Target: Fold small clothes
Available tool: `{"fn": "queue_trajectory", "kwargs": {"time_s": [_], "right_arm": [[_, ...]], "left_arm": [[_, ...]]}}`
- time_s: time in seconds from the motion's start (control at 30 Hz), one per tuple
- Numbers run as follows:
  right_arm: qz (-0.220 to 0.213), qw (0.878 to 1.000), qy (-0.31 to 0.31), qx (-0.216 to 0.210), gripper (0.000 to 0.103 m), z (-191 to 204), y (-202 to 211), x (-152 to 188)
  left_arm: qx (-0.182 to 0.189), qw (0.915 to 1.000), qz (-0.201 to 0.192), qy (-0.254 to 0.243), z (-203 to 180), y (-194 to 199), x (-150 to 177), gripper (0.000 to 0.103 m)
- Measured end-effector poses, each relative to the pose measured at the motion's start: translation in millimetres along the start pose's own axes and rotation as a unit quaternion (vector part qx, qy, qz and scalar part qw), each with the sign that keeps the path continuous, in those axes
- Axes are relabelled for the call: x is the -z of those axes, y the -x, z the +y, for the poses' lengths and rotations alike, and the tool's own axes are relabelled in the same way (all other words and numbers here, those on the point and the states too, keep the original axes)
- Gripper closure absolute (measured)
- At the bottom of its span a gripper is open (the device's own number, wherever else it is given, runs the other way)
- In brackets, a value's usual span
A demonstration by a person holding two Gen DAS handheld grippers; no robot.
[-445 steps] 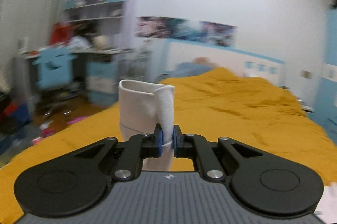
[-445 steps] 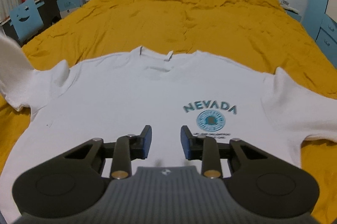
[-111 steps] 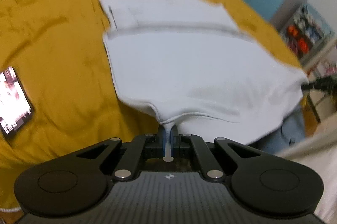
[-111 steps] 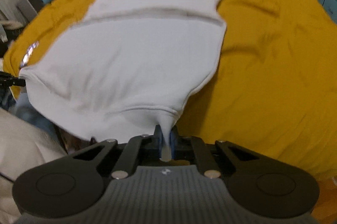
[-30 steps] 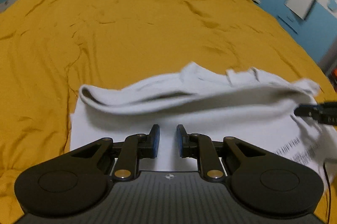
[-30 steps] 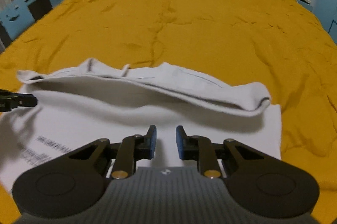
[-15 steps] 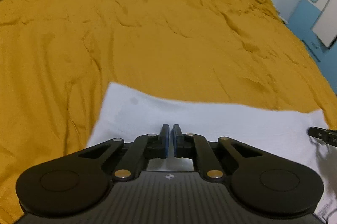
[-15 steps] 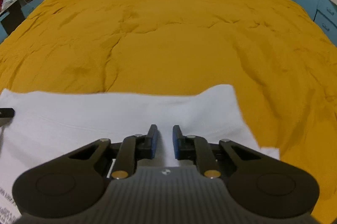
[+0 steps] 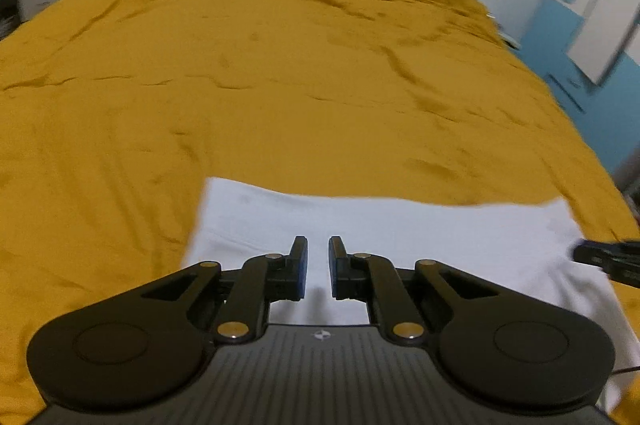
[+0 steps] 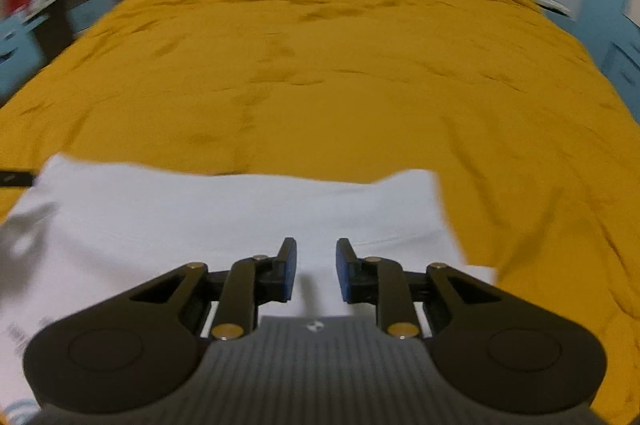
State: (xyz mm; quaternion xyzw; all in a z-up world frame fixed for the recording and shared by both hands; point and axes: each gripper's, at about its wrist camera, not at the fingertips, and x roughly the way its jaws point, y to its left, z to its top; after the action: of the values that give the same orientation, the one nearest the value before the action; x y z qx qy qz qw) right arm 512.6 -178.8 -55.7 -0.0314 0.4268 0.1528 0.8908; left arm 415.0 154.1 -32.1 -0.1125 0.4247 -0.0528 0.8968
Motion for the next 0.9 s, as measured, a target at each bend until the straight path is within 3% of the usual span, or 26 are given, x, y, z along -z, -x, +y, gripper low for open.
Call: {"fn": "queue_trajectory", "kwargs": {"time_s": [0.17,0.27,0.37,0.53,0.77,0.8,0.9], "right_arm": [[0.016,0.997,0.022,-0.065,0.086,50.0,-2.5,10.4],[0.035,0.995,0.027,-0.093,0.086,74.4,-14.7,22.7],[0.048,0.995,0.038,-0.083,0.086,85.3,-35.2,29.8],[0.047,0.995,-0.002,-0.088,0.087,77.3,-63.7,17.0],[0.024,0.996,-0.013,-0.086,0.087,67.8,-79.1,-11.5],[0.02,0.996,-0.015,-0.084,0.086,65.6,-78.7,-14.7],[-0.001,0.998,-0.004,-0.063,0.062,61.0,-74.0,-22.9]], "left_arm": [[0.054,0.9973,0.038,-0.03,-39.6,-16.0,25.0,0.092],[0.067,0.9948,0.058,-0.051,-60.0,-36.8,41.2,0.092],[0.062,0.9954,0.065,-0.035,-61.8,-59.7,43.2,0.092],[0.078,0.9951,0.055,0.026,-44.8,-83.5,24.3,0.093],[0.064,0.9973,0.033,0.014,-38.3,-90.6,-3.5,0.093],[0.06,0.9977,0.03,0.012,-38.1,-91.1,-6.8,0.093],[0.048,0.9987,0.013,-0.011,-39.5,-87.9,-13.4,0.086]]}}
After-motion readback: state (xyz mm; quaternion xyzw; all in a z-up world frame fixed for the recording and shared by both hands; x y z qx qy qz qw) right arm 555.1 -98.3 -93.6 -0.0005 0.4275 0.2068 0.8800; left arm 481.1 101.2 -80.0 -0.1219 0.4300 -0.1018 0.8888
